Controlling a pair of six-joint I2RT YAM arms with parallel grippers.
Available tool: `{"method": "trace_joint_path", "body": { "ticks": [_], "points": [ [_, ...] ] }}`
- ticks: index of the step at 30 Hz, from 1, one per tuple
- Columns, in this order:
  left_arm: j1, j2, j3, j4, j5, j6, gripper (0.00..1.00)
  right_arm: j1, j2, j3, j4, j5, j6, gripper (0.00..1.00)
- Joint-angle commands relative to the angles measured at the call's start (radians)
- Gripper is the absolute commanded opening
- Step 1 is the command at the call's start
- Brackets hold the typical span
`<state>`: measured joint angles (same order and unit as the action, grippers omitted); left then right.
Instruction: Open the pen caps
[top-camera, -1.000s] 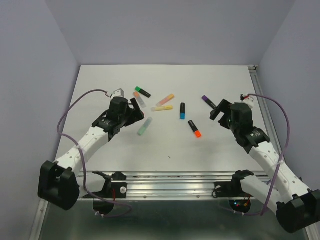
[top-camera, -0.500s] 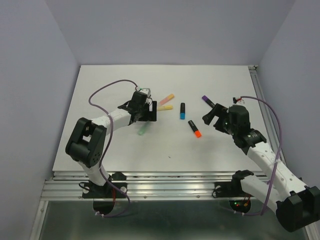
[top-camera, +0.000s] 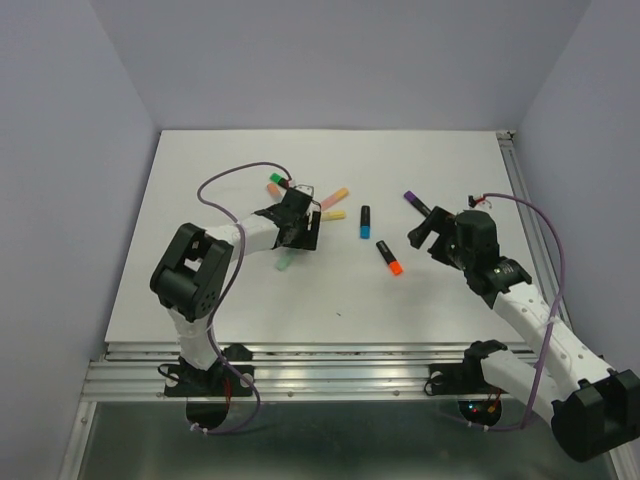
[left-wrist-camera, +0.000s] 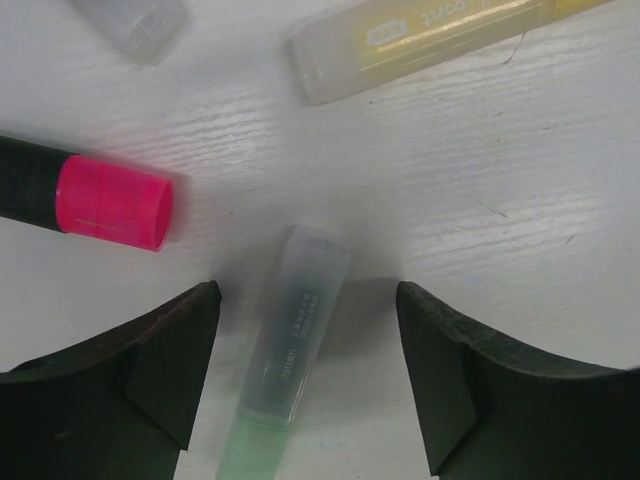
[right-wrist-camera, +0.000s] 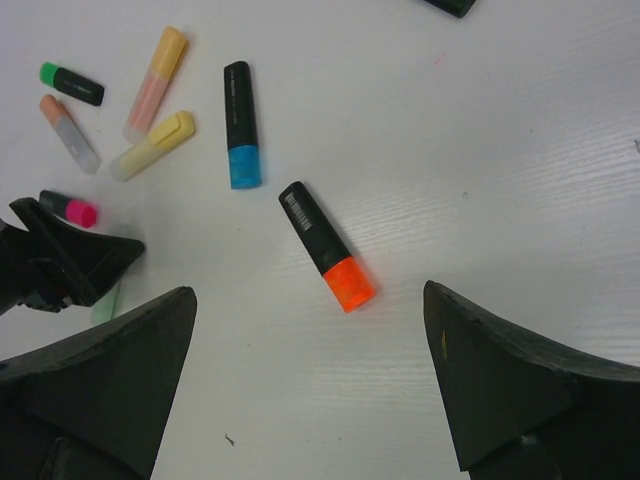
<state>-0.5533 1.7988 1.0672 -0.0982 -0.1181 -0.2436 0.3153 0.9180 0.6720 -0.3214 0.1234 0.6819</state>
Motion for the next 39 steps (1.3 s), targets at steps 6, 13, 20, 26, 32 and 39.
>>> {"method": "trace_joint_path", "body": {
  "ticks": [6,13,20,26,32,39],
  "points": [
    [-0.005,0.059,0.014,-0.046,-0.080,-0.034,0.42,-0.001,0.013,0.000,-0.022,0.068,0.007,1.00],
    [-0.008,0.020,-0.044,-0.044,-0.089,-0.089,0.01,0.001,0.013,0.008,-0.057,0.088,0.016,1.00],
    [-0.016,-0.114,-0.067,-0.049,-0.118,-0.264,0.00,-0.001,0.022,-0.009,-0.029,-0.182,-0.108,0.98],
    [-0.059,-0.372,-0.144,0.057,-0.092,-0.489,0.00,0.273,0.079,-0.026,0.145,-0.338,-0.137,1.00],
    [-0.122,-0.505,-0.154,-0.017,-0.218,-0.661,0.00,0.602,0.275,0.133,0.139,-0.073,-0.127,1.00],
    [-0.201,-0.596,-0.202,-0.063,-0.304,-0.839,0.00,0.680,0.326,0.153,0.362,-0.058,-0.113,0.99]
  ]
}}
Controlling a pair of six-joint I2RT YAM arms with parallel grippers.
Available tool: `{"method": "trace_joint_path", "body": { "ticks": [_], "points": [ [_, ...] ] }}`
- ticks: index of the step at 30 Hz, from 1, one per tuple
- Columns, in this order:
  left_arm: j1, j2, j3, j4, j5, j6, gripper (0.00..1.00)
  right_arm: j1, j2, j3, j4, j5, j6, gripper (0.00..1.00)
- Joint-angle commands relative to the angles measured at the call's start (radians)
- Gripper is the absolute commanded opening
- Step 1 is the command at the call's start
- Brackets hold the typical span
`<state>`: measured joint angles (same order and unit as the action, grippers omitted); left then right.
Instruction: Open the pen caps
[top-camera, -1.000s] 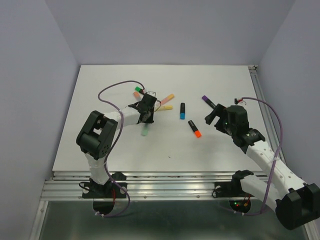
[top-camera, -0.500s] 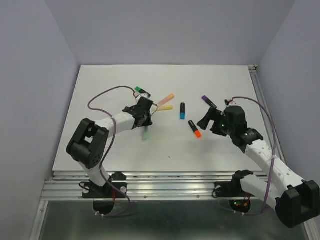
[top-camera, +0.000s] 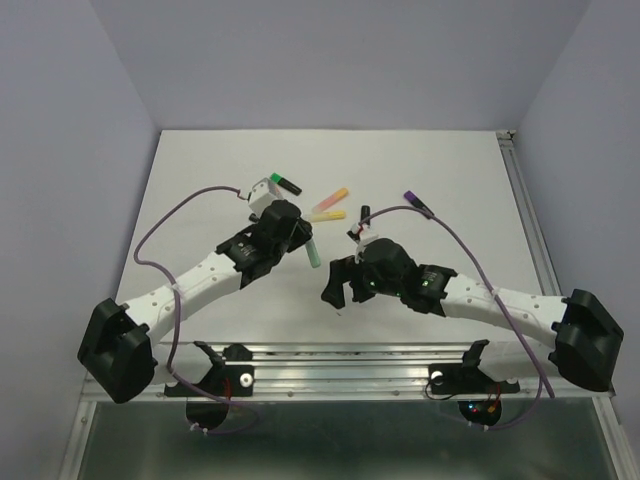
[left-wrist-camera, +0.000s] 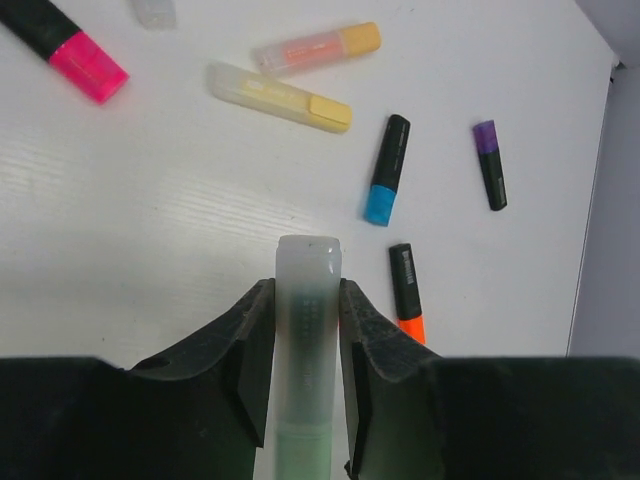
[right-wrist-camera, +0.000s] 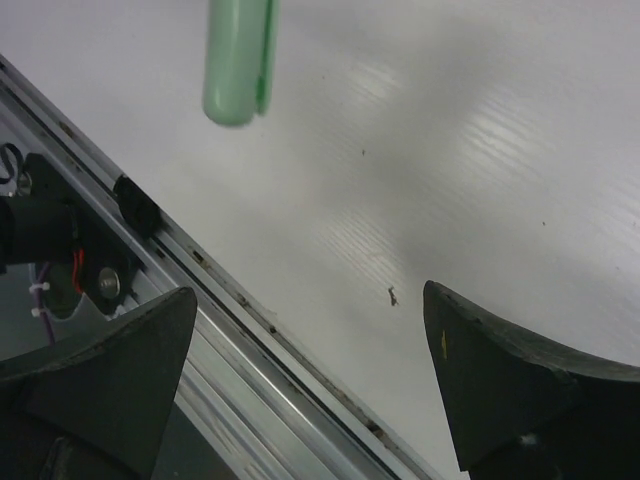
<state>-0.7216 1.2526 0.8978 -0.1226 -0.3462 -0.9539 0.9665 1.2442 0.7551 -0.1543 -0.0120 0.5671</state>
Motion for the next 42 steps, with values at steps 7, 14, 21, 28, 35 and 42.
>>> {"method": "trace_joint_path", "body": {
  "ticks": [7,14,21,28,35,42],
  "points": [
    [-0.117,-0.084,-0.030,-0.063,-0.128,-0.200,0.00,0.029,0.029,0.081,0.285,0.138,0.097,0.96],
    [-0.151,-0.090,-0.020,-0.074,-0.157,-0.226,0.00,0.031,0.070,0.115,0.269,0.123,0.139,0.73],
    [-0.154,-0.085,-0.008,-0.077,-0.169,-0.249,0.00,0.029,0.081,0.121,0.268,0.026,0.157,0.45],
    [-0.153,-0.075,0.018,-0.029,-0.238,-0.197,0.00,0.029,0.084,0.119,0.245,-0.023,0.145,0.01],
    [-0.018,-0.044,0.053,0.027,-0.264,-0.085,0.00,0.029,0.011,-0.008,0.320,-0.262,0.149,0.01],
    [0.183,0.030,0.101,0.094,-0.260,0.020,0.00,0.055,-0.107,-0.183,0.427,-0.479,0.198,0.01]
  ]
}}
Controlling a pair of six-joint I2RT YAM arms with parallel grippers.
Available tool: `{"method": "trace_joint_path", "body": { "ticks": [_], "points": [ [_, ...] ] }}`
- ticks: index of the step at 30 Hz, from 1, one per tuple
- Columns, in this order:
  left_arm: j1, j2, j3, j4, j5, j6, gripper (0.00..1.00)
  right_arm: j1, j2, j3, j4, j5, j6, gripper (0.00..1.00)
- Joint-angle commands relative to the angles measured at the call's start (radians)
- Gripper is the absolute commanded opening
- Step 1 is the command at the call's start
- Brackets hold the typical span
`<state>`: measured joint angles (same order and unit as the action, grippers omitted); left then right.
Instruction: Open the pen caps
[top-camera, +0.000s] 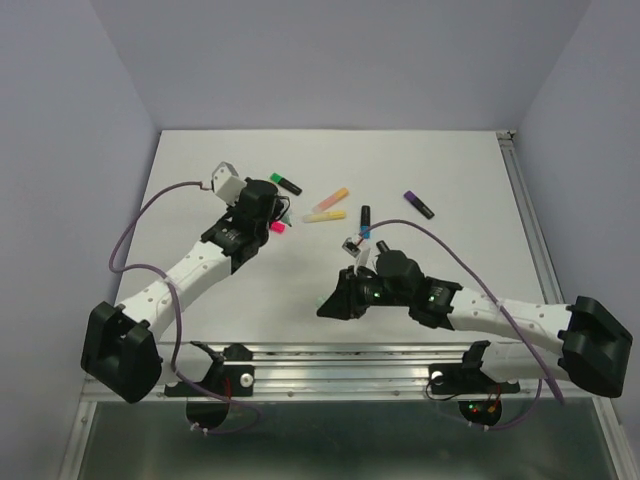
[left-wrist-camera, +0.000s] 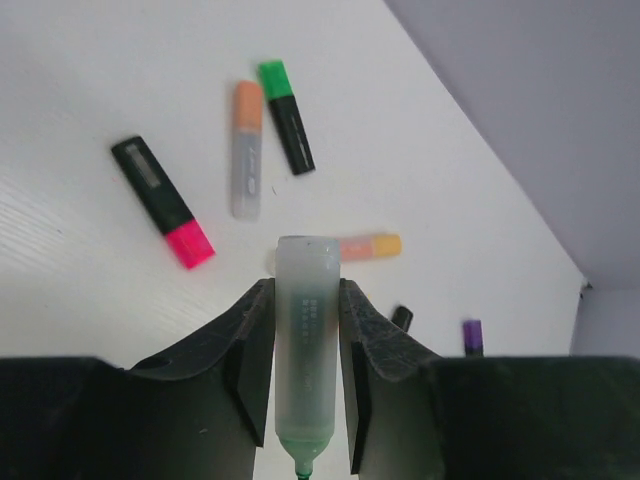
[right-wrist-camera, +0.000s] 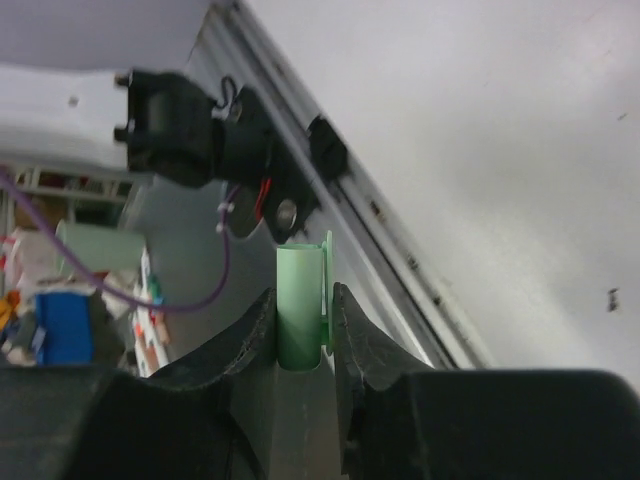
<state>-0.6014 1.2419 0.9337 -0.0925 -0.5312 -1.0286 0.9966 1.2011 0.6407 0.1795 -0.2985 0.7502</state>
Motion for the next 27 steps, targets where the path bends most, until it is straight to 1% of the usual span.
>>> {"method": "trace_joint_path", "body": {
  "ticks": [1,3,4,5,6,7,8,9,10,12,13,14,17,18,19,20,21,23,25,27],
  "points": [
    [0.077,0.051,0.089,0.060,-0.073,0.111,0.00,0.027,-0.077,-0.078,0.074,-0.198,0.012,0.01],
    [0.120,0.067,0.109,0.056,-0.046,0.162,0.00,0.027,-0.110,-0.069,-0.016,-0.110,-0.012,0.01],
    [0.136,0.070,0.114,0.056,-0.029,0.180,0.00,0.027,-0.142,-0.049,-0.111,-0.011,-0.014,0.01],
    [0.172,0.070,0.116,0.045,0.008,0.193,0.00,0.025,-0.158,-0.035,-0.162,0.059,-0.011,0.01],
    [0.193,0.065,0.105,0.036,0.025,0.223,0.00,0.022,-0.166,0.006,-0.286,0.134,-0.006,0.01],
    [0.213,0.061,0.100,0.036,0.049,0.252,0.00,0.016,-0.166,0.026,-0.340,0.203,-0.002,0.01],
    [0.254,0.060,0.094,0.022,0.086,0.280,0.00,-0.024,-0.163,0.040,-0.386,0.301,-0.002,0.01],
    [0.273,0.063,0.088,0.016,0.103,0.307,0.00,-0.054,-0.161,0.053,-0.418,0.355,-0.011,0.01],
    [0.293,0.068,0.079,0.013,0.123,0.379,0.00,-0.131,-0.156,0.060,-0.457,0.416,-0.021,0.01],
    [0.337,0.089,0.082,-0.004,0.164,0.432,0.00,-0.240,-0.149,0.056,-0.471,0.438,-0.057,0.01],
    [0.380,0.121,0.097,-0.019,0.174,0.471,0.00,-0.298,-0.143,0.056,-0.483,0.444,-0.064,0.01],
    [0.402,0.154,0.102,-0.054,0.165,0.478,0.00,-0.417,-0.126,0.059,-0.492,0.452,-0.080,0.01],
    [0.474,0.200,0.105,-0.081,0.162,0.518,0.00,-0.570,-0.091,0.069,-0.529,0.498,-0.132,0.01],
    [0.489,0.217,0.102,-0.081,0.152,0.528,0.00,-0.651,-0.060,0.083,-0.541,0.527,-0.164,0.01],
    [0.517,0.246,0.097,-0.078,0.149,0.535,0.00,-0.688,-0.039,0.089,-0.561,0.550,-0.163,0.01],
    [0.535,0.283,0.094,-0.072,0.171,0.547,0.00,-0.761,0.000,0.094,-0.563,0.576,-0.179,0.01],
    [0.552,0.283,0.094,-0.069,0.192,0.552,0.00,-0.798,0.000,0.094,-0.564,0.579,-0.187,0.01],
    [0.589,0.370,0.111,-0.093,0.230,0.550,0.00,-0.876,0.075,0.105,-0.575,0.601,-0.180,0.01],
    [0.594,0.402,0.128,-0.111,0.218,0.550,0.00,-0.909,0.150,0.123,-0.586,0.608,-0.175,0.01],
    [0.594,0.433,0.139,-0.121,0.189,0.553,0.00,-0.924,0.190,0.137,-0.594,0.622,-0.169,0.01]
  ]
}}
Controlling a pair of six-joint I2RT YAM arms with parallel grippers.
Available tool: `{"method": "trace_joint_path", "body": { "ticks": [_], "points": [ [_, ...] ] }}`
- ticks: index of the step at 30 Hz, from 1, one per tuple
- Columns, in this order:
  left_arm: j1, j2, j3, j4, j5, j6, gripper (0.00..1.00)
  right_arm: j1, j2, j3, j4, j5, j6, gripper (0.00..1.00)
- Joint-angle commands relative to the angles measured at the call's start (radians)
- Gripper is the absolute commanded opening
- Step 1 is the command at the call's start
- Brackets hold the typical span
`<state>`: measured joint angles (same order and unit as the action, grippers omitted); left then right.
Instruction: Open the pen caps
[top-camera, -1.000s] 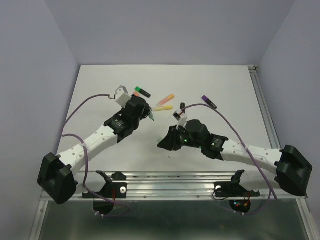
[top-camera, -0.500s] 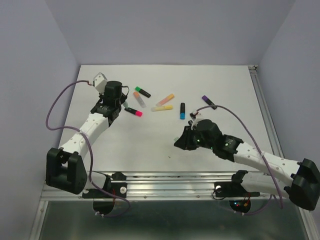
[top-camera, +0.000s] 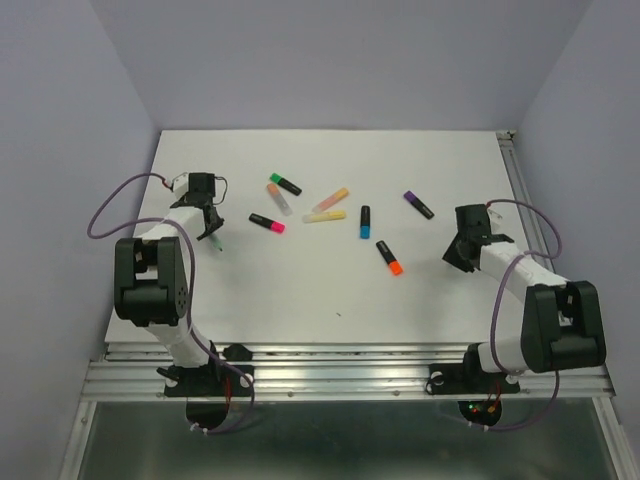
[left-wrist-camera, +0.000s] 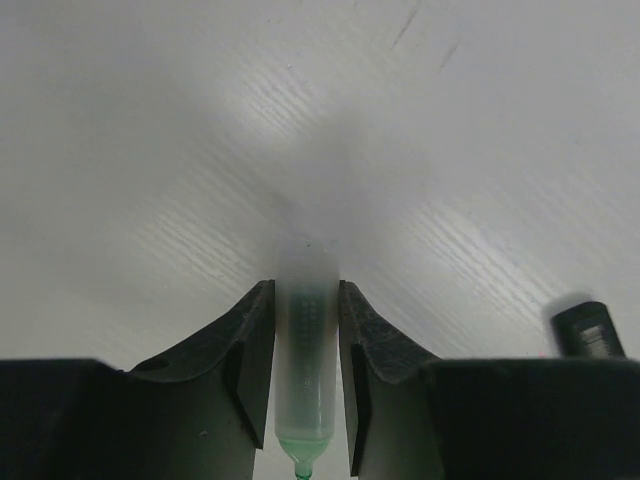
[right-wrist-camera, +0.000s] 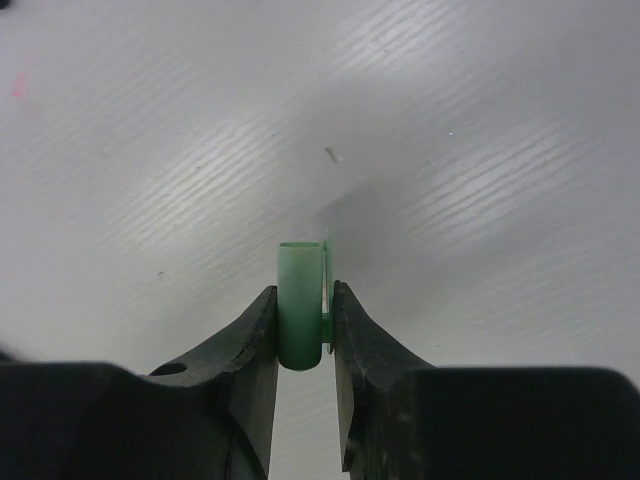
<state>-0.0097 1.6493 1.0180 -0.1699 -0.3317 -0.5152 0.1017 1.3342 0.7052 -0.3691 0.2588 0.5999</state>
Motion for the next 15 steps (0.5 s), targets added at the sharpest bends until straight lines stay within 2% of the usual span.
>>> {"method": "trace_joint_path", "body": {
  "ticks": [1,4,6,7,9,11,14,15],
  "points": [
    [0.002,0.033,0.060,-0.046,-0.013,0.044,0.00,-0.031,0.087,0.082,-0.050,0.075,-0.012,0.02],
    [0.027,0.066,0.071,-0.043,-0.012,0.049,0.00,-0.036,0.134,0.088,-0.042,0.106,0.006,0.10],
    [0.030,0.101,0.082,-0.055,-0.021,0.046,0.05,-0.036,0.154,0.094,-0.042,0.103,0.005,0.13],
    [0.031,0.112,0.096,-0.062,-0.029,0.037,0.09,-0.036,0.160,0.096,-0.047,0.106,0.005,0.14],
    [0.034,0.125,0.102,-0.077,-0.027,0.035,0.27,-0.037,0.169,0.102,-0.053,0.112,0.006,0.24],
    [0.036,0.121,0.102,-0.071,-0.007,0.038,0.35,-0.037,0.163,0.100,-0.054,0.106,0.006,0.42],
    [0.036,0.104,0.088,-0.065,0.014,0.034,0.49,-0.037,0.149,0.096,-0.054,0.086,0.006,0.55],
    [0.036,0.092,0.085,-0.062,0.019,0.034,0.53,-0.036,0.137,0.096,-0.056,0.083,0.006,0.57]
  ]
}}
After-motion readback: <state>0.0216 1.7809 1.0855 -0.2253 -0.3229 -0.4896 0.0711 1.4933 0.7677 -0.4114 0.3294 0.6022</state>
